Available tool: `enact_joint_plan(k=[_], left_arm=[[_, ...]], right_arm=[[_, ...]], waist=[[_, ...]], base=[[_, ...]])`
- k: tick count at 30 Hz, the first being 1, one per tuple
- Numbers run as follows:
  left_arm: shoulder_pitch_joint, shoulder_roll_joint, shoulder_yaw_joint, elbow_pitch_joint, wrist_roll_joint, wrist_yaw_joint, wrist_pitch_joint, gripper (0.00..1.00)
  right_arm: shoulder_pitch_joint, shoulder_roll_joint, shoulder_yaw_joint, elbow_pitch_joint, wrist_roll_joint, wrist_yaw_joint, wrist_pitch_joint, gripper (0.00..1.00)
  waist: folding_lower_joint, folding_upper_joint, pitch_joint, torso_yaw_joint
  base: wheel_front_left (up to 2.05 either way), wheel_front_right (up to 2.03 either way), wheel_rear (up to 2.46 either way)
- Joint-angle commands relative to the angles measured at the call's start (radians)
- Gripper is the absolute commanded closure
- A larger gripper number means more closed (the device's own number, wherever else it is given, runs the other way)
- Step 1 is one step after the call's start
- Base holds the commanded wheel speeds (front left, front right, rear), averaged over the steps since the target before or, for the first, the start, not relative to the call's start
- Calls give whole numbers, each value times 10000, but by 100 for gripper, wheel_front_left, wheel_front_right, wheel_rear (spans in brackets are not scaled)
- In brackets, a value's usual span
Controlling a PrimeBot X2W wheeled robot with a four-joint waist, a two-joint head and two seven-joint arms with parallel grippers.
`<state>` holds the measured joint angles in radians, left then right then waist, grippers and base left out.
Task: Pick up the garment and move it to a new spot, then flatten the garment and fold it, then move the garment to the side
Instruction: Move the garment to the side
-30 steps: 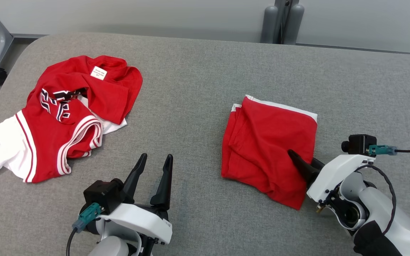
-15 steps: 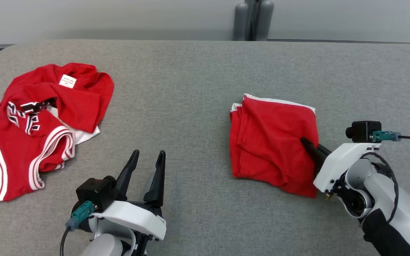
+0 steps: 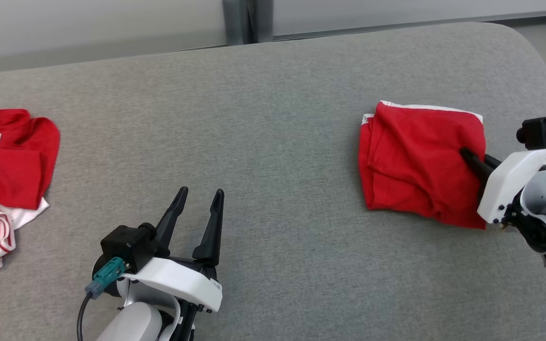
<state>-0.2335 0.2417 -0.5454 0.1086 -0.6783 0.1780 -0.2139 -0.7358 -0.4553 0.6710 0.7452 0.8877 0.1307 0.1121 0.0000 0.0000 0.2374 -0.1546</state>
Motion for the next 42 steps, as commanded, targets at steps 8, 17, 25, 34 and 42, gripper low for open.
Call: enact_joint_plan(k=[8,17,25,34,42], left_arm=[[-358,264,-43,-300,205,166,264,0],[-649,628,-83,-966,460,345,647,0],[-928,840,-170,-1475,645,488,1013,0],[-1211,988,-260,-1752,813,556,1268,0],[-1235,1090,-219,-1844,813,602,1295,0]], right_arm=[[-1141,-594,261,164,-182,1,445,100],[-2313,-809,643,857,-479,0,314,100],[-3296,-873,1192,1572,-1043,0,-79,100],[-4211,-743,2016,2808,-2231,0,-1005,100],[-4612,-449,2184,4356,-3213,-1,-2089,0]], waist=[[0,0,568,-748],[0,0,1237,-1083],[0,0,1807,-1387],[0,0,2354,-1224],[0,0,2504,-1084]], base=[[0,0,0],[0,0,0],[0,0,0],[0,0,0],[0,0,0]])
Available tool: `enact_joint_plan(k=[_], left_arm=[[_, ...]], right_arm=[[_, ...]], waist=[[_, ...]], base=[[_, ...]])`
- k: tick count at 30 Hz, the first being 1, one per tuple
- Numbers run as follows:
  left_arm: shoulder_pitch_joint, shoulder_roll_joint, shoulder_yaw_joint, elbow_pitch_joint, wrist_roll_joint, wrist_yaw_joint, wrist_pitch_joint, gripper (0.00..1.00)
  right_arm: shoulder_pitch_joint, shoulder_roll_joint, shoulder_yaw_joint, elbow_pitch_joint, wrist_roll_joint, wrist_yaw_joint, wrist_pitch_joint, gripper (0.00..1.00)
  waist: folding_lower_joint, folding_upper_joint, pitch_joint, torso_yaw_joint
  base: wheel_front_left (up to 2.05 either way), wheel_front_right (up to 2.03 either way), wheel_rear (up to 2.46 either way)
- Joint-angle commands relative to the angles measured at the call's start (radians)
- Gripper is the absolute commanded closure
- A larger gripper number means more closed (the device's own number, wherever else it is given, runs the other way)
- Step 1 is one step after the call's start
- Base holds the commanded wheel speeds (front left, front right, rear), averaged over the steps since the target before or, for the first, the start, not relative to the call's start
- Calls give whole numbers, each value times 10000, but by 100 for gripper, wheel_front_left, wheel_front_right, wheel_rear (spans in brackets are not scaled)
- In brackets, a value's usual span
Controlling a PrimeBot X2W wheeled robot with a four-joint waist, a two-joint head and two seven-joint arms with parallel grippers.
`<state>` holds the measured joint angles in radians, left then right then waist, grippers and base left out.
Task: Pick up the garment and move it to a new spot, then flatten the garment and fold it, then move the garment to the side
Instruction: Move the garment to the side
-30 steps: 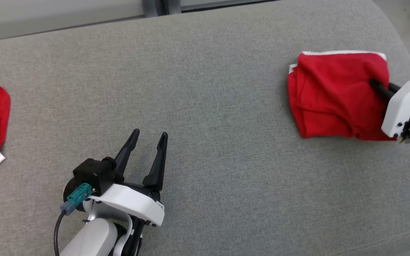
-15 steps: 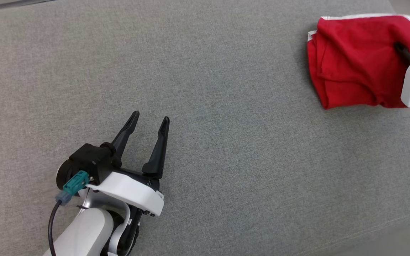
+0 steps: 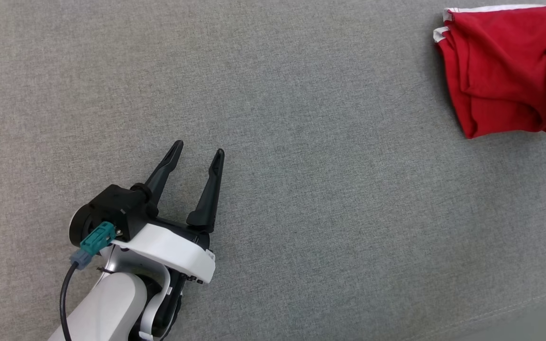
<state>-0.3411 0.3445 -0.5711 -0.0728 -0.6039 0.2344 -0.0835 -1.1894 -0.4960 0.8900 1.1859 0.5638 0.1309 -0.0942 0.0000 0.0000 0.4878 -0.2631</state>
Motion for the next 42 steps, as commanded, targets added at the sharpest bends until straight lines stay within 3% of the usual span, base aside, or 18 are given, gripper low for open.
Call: enact_joint_plan(k=[1,10,19,30,39,42], left_arm=[[-169,66,38,-38,70,48,-17,0],[-104,106,38,-25,4,105,-8,0],[62,15,50,155,-166,52,-181,0],[295,-383,526,1443,-664,-137,-1180,0],[625,-620,1148,2801,-1092,-410,-1653,0],[871,-553,1395,3341,-1127,-581,-1743,0]], right_arm=[[-68,10,35,157,-81,-2,-118,0],[442,365,143,772,-133,-2,248,0],[359,321,-266,757,434,-2,-603,0],[1184,82,-982,-28,1570,-2,-1569,0],[2614,95,-2422,-1307,2079,-2,-1730,0],[3802,298,-3774,-2428,1609,-2,-1717,0]], waist=[[0,0,10,11],[0,0,-83,2],[0,0,-675,144],[0,0,-2147,945],[0,0,-3179,1806],[0,0,-3551,2137]], base=[[0,0,0],[0,0,0],[0,0,0],[0,0,0],[0,0,0],[0,0,0]])
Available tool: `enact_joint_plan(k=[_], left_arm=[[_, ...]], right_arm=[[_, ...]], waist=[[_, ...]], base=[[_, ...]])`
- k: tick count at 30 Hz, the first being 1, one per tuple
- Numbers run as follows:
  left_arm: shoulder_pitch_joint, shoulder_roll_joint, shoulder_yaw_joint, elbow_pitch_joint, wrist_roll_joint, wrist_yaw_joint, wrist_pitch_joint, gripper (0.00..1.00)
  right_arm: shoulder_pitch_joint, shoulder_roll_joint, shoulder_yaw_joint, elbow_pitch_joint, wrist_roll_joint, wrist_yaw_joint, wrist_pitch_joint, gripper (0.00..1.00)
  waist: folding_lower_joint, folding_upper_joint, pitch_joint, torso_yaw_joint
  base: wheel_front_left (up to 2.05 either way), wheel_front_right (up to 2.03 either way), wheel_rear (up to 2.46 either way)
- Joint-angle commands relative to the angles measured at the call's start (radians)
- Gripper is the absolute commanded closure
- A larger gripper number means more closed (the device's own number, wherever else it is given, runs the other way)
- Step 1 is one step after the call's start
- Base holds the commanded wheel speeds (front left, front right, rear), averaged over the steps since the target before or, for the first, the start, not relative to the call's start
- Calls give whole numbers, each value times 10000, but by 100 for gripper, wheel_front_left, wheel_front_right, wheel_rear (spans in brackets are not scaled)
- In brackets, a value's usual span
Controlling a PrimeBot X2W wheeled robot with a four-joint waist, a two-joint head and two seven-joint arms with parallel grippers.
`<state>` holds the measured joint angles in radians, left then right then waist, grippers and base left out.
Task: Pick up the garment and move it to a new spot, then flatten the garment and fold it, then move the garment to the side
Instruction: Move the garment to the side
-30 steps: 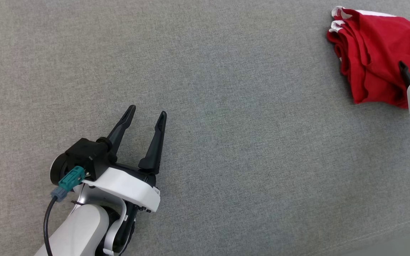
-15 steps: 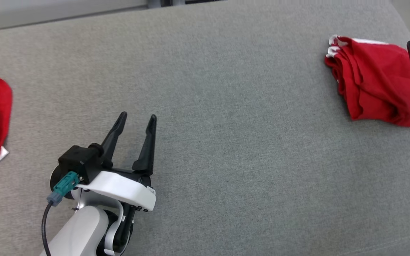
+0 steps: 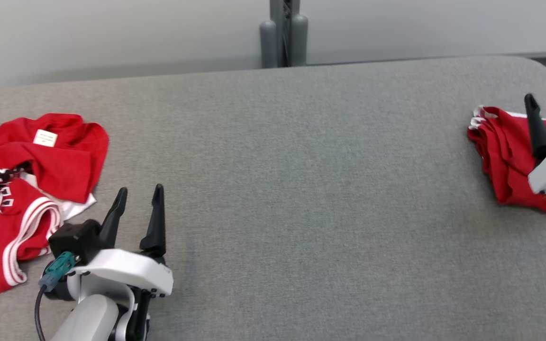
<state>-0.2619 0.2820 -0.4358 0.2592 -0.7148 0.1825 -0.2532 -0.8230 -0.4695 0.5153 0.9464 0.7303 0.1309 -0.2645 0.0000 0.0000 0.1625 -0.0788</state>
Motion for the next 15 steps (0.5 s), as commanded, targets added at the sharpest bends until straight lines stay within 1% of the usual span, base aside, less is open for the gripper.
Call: enact_joint_plan(k=[1,6,12,15], left_arm=[[141,107,89,132,17,-57,-48,0],[452,226,373,427,195,-160,-110,0],[997,272,811,298,542,-154,-115,0],[1383,240,1005,151,757,-195,-118,0]], right_arm=[[448,132,-394,-328,-275,-2,-15,0],[2182,810,-2200,-1855,-1493,-2,-17,0],[4120,1992,-4073,-3623,-3168,-2,-16,0],[4964,2708,-4721,-4486,-3971,-1,37,0]], waist=[[0,0,-379,350],[0,0,-652,561],[0,0,-874,654],[0,0,-963,667]], base=[[0,0,0],[0,0,0],[0,0,0],[0,0,0]])
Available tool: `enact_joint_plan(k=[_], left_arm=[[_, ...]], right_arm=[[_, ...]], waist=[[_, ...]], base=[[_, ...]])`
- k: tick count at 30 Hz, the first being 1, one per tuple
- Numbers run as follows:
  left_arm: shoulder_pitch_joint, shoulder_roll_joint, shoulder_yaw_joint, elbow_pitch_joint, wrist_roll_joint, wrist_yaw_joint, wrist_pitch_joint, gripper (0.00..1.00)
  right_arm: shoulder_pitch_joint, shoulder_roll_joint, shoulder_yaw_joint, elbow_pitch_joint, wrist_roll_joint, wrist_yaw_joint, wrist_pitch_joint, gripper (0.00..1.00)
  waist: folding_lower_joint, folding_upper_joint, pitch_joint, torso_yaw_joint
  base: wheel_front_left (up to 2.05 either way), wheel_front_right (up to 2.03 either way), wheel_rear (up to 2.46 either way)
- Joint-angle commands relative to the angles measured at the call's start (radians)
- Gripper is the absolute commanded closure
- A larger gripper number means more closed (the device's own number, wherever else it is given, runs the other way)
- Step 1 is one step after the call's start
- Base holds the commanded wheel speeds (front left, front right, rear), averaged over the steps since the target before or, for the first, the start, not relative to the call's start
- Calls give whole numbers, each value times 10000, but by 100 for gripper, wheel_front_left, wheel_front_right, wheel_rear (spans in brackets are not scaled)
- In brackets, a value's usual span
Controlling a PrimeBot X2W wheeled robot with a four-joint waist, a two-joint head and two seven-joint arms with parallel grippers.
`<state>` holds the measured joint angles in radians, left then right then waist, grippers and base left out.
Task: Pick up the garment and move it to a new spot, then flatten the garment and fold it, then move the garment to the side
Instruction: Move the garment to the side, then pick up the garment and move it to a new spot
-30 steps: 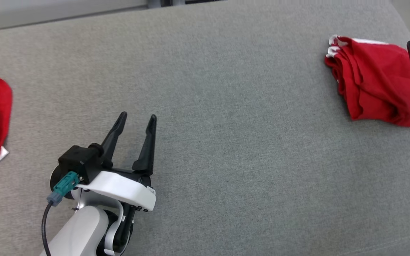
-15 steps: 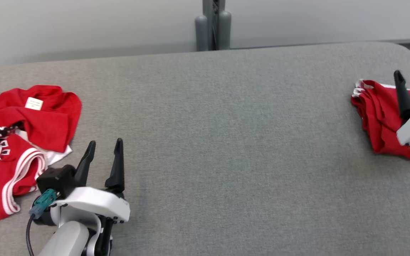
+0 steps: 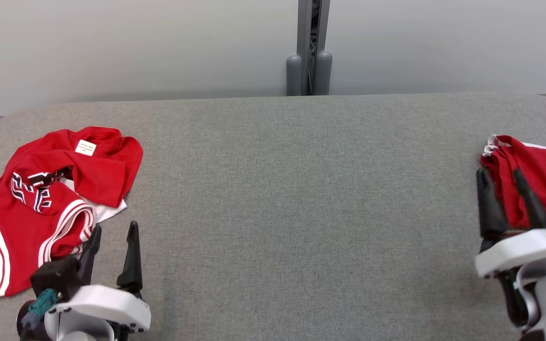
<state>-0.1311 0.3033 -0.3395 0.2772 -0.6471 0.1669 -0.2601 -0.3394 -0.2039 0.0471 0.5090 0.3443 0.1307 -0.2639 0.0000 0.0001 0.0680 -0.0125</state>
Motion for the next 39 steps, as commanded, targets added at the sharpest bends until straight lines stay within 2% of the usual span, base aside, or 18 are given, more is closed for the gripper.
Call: enact_joint_plan(k=[1,7,15,39], left_arm=[[195,17,120,-84,147,-66,-49,0],[747,-5,366,-225,553,-120,-50,0],[1075,-50,560,-170,778,-168,-51,0],[1097,-116,437,-74,770,-286,-14,0]], right_arm=[[382,291,-221,-416,-370,1,109,0],[1879,1300,-861,-2206,-1434,1,680,0],[3018,1512,-648,-3606,-1340,-1,1280,0],[3525,1517,-665,-4169,-1077,1,1579,0]], waist=[[0,-1,-42,6],[0,-1,-248,35],[0,-1,-473,-28],[0,-1,-674,88]], base=[[0,0,0],[0,0,0],[0,0,0],[0,0,0]])
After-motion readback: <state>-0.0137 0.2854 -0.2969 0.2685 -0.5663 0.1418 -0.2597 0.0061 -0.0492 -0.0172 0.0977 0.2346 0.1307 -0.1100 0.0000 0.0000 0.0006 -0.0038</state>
